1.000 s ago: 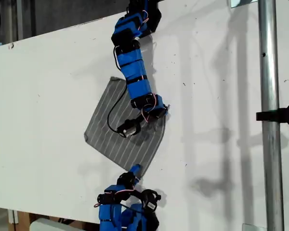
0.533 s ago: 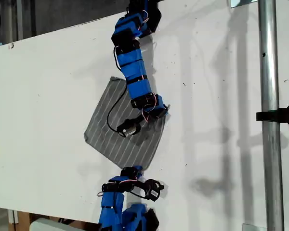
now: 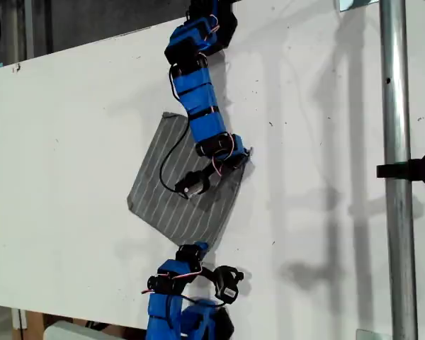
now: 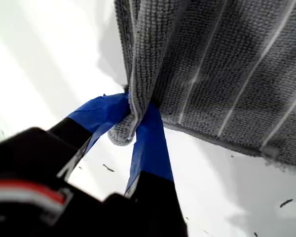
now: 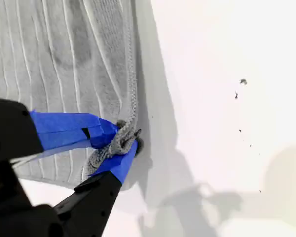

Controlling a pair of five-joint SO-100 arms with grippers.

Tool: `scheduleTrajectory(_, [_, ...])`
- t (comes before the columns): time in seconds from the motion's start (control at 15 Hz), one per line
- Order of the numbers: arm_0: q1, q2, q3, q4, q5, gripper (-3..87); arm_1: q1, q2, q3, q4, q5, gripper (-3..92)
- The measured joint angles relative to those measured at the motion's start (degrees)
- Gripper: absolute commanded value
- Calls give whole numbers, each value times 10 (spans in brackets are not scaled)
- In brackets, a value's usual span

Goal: Grasp corners of a towel and fold twice.

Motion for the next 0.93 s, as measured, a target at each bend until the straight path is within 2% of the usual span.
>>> scheduleTrajectory(0.33, [140,2,-95,66,-149,-29,-75,113,0,5,35,-3])
scheduleTrajectory(0.47, [142,-11,-122,80,-147,-29,-74,151,17,4,45,-3])
scheduleTrajectory(0.6, [81,-30,-157,83,-65,-29,-33,200,77,24,47,-3])
scheduleTrajectory(0.73, [-4,-78,-233,83,64,-29,40,255,160,68,50,-3])
scheduleTrajectory(0.93, [-124,-238,-416,119,258,-29,145,344,264,105,33,-3])
